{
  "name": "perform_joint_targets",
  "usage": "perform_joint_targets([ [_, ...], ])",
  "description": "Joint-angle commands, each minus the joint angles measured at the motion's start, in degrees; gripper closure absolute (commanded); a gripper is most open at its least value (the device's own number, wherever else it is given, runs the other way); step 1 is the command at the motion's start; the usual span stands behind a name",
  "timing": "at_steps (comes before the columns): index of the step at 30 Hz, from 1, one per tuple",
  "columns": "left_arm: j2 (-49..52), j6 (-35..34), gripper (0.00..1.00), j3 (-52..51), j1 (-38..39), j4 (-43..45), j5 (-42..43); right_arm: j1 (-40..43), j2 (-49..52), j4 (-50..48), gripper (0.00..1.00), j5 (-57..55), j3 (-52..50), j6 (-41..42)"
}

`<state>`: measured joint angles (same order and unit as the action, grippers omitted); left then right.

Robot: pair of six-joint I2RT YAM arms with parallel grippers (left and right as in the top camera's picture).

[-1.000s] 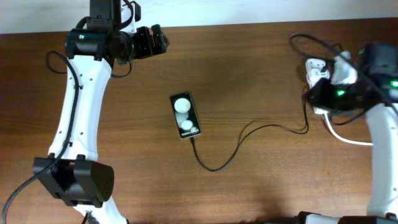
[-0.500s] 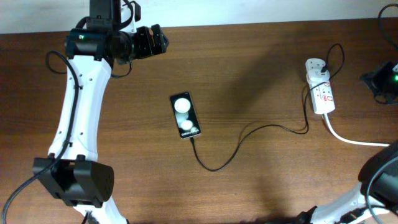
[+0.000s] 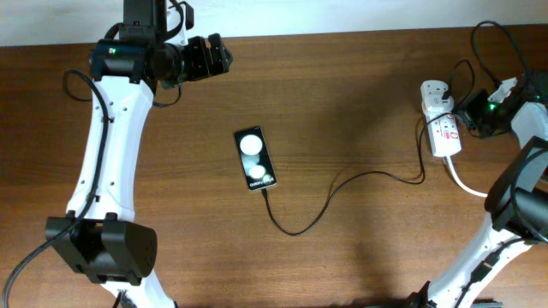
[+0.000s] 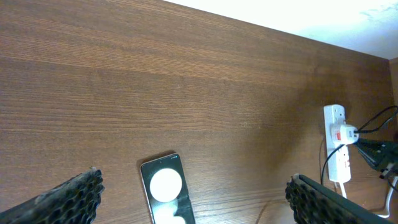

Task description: Plug charger to phone and switch on socket

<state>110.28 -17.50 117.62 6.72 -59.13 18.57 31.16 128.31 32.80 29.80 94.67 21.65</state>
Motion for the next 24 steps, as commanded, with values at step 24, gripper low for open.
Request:
perform_joint_targets([
  [24, 0.3, 1.1, 0.01, 0.0, -0.1, 0.1, -0.4, -7.1, 3.3, 8.3, 0.96, -1.7, 0.4, 0.3],
])
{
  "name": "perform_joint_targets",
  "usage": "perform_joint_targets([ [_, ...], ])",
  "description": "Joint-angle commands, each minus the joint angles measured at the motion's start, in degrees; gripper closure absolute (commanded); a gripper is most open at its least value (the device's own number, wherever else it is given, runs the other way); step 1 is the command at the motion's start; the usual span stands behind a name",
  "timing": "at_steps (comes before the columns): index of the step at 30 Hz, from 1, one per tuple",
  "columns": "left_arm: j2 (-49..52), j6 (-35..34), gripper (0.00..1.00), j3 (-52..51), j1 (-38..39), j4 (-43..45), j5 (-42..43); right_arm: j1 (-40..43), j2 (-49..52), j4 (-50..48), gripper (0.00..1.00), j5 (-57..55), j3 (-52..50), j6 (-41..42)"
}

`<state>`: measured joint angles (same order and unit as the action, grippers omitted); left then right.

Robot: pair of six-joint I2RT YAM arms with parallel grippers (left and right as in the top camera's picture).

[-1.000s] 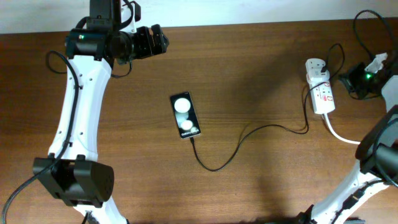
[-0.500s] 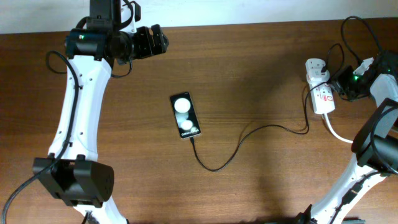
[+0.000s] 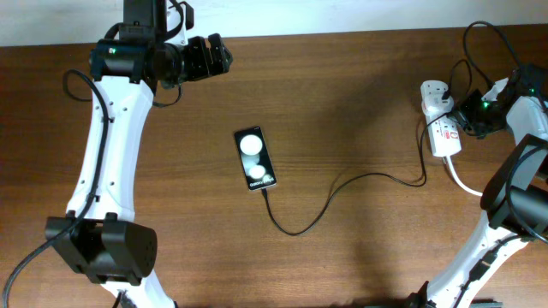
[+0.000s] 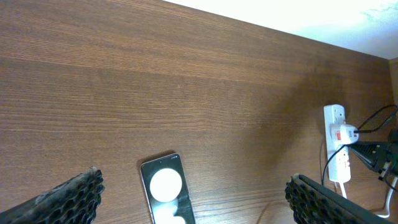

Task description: Plug charger to phone and switch on socket

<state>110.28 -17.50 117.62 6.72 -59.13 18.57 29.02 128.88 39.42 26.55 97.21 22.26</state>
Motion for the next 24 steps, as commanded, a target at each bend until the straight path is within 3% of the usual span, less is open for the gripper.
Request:
perform_joint_targets([
  [1, 0.3, 1.1, 0.01, 0.0, -0.1, 0.1, -0.4, -4.7, 2.8, 1.7, 0.96, -0.9, -2.1, -0.3],
  [5, 0.3, 1.1, 0.01, 0.0, -0.1, 0.1, -0.4, 3.3, -0.3, 2.9, 0.96, -3.0, -1.7, -0.3],
  [8, 0.3, 1.1, 0.01, 0.0, -0.1, 0.1, -0.4, 10.9, -11.2, 7.2, 0.96, -2.6, -1.7, -1.0],
  [13, 0.3, 1.1, 0.01, 0.0, -0.1, 0.1, -0.4, 10.9, -27.6, 7.9, 0.96, 10.2, -1.7, -7.3],
  [17, 0.3, 1.1, 0.01, 0.0, -0.1, 0.1, -0.4, 1.2, -42.4, 11.8, 0.96, 12.1, -1.7, -17.0],
  [19, 0.3, 1.1, 0.01, 0.0, -0.1, 0.1, -0.4, -5.7, -47.8, 14.9, 0.96, 10.2, -1.7, -17.6],
  [24, 0.3, 1.1, 0.01, 0.0, -0.1, 0.1, -0.4, -24.8, -56.7, 27.8, 0.96, -7.9, -1.7, -19.3],
])
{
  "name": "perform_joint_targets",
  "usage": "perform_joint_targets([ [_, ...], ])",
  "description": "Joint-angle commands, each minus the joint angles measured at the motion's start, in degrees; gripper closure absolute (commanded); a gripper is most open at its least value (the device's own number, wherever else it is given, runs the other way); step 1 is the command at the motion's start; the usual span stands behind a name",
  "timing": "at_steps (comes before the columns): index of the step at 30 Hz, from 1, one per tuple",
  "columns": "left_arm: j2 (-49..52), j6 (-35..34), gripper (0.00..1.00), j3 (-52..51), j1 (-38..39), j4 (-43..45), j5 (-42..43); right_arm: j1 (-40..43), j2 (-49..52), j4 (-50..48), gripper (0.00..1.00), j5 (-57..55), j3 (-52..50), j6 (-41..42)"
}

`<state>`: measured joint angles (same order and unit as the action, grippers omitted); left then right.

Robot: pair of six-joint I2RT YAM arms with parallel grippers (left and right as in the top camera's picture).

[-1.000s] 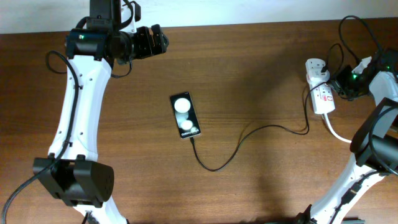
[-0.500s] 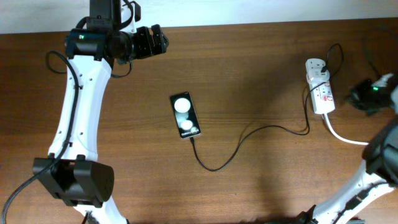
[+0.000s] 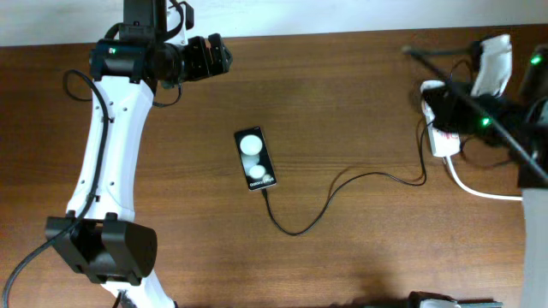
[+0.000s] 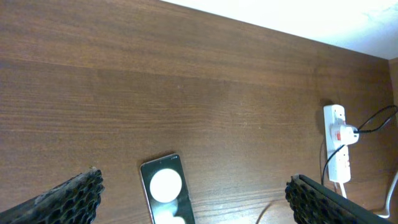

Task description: Plug charger to phone and switch on socket

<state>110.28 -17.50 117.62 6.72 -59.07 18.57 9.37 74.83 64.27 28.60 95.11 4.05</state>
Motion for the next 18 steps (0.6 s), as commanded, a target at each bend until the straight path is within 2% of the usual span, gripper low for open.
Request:
perform_joint_targets([
  [1, 0.3, 1.1, 0.01, 0.0, -0.1, 0.0, -0.4, -8.5, -3.1, 5.5, 0.96, -16.6, 0.4, -1.1],
  [2, 0.3, 1.1, 0.01, 0.0, -0.1, 0.0, -0.4, -12.5, -3.4, 7.8, 0.96, -23.5, 0.4, -1.1],
  [4, 0.3, 1.1, 0.01, 0.0, -0.1, 0.0, -0.4, -17.8, -4.4, 10.1, 0.94, -29.6, 0.4, -1.0],
  [5, 0.3, 1.1, 0.01, 0.0, -0.1, 0.0, -0.4, -19.3, -5.1, 11.3, 0.7, -32.2, 0.4, -1.0],
  [6, 0.3, 1.1, 0.01, 0.0, -0.1, 0.0, -0.4, -19.6, -5.6, 11.9, 0.01, -32.3, 0.4, -0.7],
  [12, 0.3, 1.1, 0.01, 0.0, -0.1, 0.0, -0.4, -19.6, -3.4, 12.5, 0.01, -28.4, 0.4, -0.7],
  [18, 0.3, 1.1, 0.01, 0.0, -0.1, 0.0, -0.4, -19.4, -3.1, 12.5, 0.01, -33.8, 0.3, -0.6],
])
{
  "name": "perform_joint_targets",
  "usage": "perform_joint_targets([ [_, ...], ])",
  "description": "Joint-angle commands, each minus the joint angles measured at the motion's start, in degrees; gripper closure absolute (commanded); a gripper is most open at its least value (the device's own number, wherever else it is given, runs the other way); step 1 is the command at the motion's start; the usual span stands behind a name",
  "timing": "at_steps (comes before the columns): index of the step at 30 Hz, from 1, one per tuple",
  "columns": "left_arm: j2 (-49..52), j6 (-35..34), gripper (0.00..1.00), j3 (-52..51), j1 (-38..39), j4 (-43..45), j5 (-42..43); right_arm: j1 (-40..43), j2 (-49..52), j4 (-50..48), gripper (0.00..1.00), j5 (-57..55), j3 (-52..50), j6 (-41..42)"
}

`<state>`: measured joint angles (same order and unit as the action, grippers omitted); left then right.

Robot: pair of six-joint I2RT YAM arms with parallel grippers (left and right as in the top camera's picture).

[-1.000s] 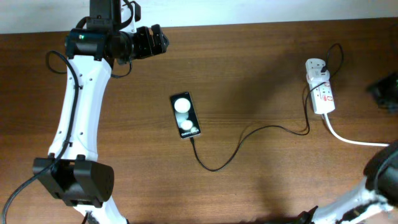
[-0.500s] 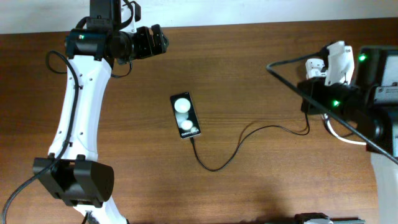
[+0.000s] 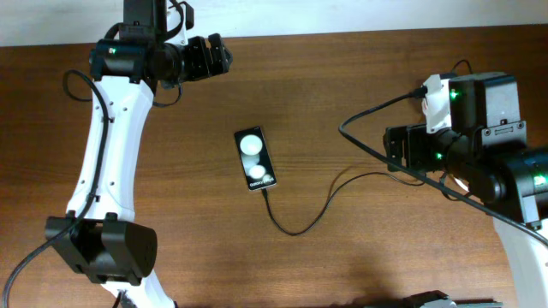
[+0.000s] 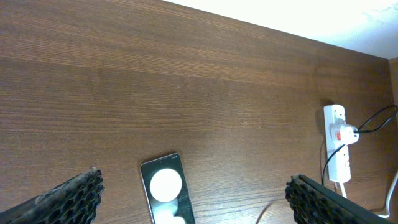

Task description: Plug charger to phone and switch on socket

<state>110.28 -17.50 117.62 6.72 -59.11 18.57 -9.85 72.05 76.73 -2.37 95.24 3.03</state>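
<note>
The black phone [image 3: 255, 159] lies face up mid-table, also low in the left wrist view [image 4: 166, 194]. A thin black charger cable [image 3: 295, 231] runs from the phone's near end in a loop toward the right. The white power strip [image 4: 339, 149] with a red switch [image 4: 336, 132] and a plug in it shows in the left wrist view; overhead, my right arm [image 3: 462, 145] covers most of it. My left gripper [image 3: 210, 53] hovers open at the far left, its fingers [image 4: 68, 196] wide apart. The right gripper's jaws cannot be made out.
The wooden table [image 3: 342, 77] ends at a white wall along its far edge. A white mains lead [image 3: 467, 186] leaves the strip toward the right front. My right arm is raised, large in the overhead view, above the table's right side.
My right arm was a blur over the power strip; now it is raised close to the overhead camera, covering the strip. The left arm, phone and cable have not moved.
My right gripper stood at the strip's right side, by the red switch, at both the first and the second moment. Then the arm was blurred above the strip and gone from the left wrist view. Now it hangs raised above the table's right side.
</note>
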Motion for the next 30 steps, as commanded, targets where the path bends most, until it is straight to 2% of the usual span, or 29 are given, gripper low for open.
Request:
perform_joint_targets([
  [1, 0.3, 1.1, 0.01, 0.0, -0.1, 0.0, -0.4, -0.2, -0.3, -0.6, 0.01, -3.8, 0.0, 0.4],
  [3, 0.3, 1.1, 0.01, 0.0, -0.1, 0.0, -0.4, 1.0, -2.6, -6.5, 0.01, -4.1, -3.2, 0.4],
  [5, 0.3, 1.1, 0.01, 0.0, -0.1, 0.0, -0.4, 1.0, -9.3, -18.7, 0.01, -3.3, -12.4, 0.4],
  [7, 0.3, 1.1, 0.01, 0.0, -0.1, 0.0, -0.4, 1.0, -19.3, -34.4, 0.01, -2.6, -27.9, 0.4],
  [11, 0.3, 1.1, 0.01, 0.0, -0.1, 0.0, -0.4, 4.8, -37.0, -53.7, 0.01, 4.3, -52.0, 0.4],
  [13, 0.3, 1.1, 0.01, 0.0, -0.1, 0.0, -0.4, 5.0, -46.9, -67.1, 0.01, 4.3, -65.3, 0.4],
  [16, 0.3, 1.1, 0.01, 0.0, -0.1, 0.0, -0.4, 5.0, -59.5, -77.9, 0.01, 4.3, -80.3, 0.4],
  [19, 0.3, 1.1, 0.01, 0.0, -0.1, 0.0, -0.4, 5.0, -68.2, -79.2, 0.01, 3.8, -89.7, 0.4],
  [21, 0.3, 1.1, 0.01, 0.0, -0.1, 0.0, -0.4, 5.0, -71.3, -79.2, 0.01, 3.6, -92.4, 0.4],
  [23, 0.3, 1.1, 0.01, 0.0, -0.1, 0.0, -0.4, 5.0, -71.9, -79.6, 0.01, 3.7, -94.9, 0.4],
  [26, 0.3, 1.1, 0.01, 0.0, -0.1, 0.0, -0.4, 5.0, -71.9, -72.1, 0.01, 2.9, -94.9, 0.4],
  [30, 0.3, 1.1, 0.01, 0.0, -0.1, 0.0, -0.4, 5.0, -71.8, -72.2, 0.01, 2.8, -94.9, 0.4],
])
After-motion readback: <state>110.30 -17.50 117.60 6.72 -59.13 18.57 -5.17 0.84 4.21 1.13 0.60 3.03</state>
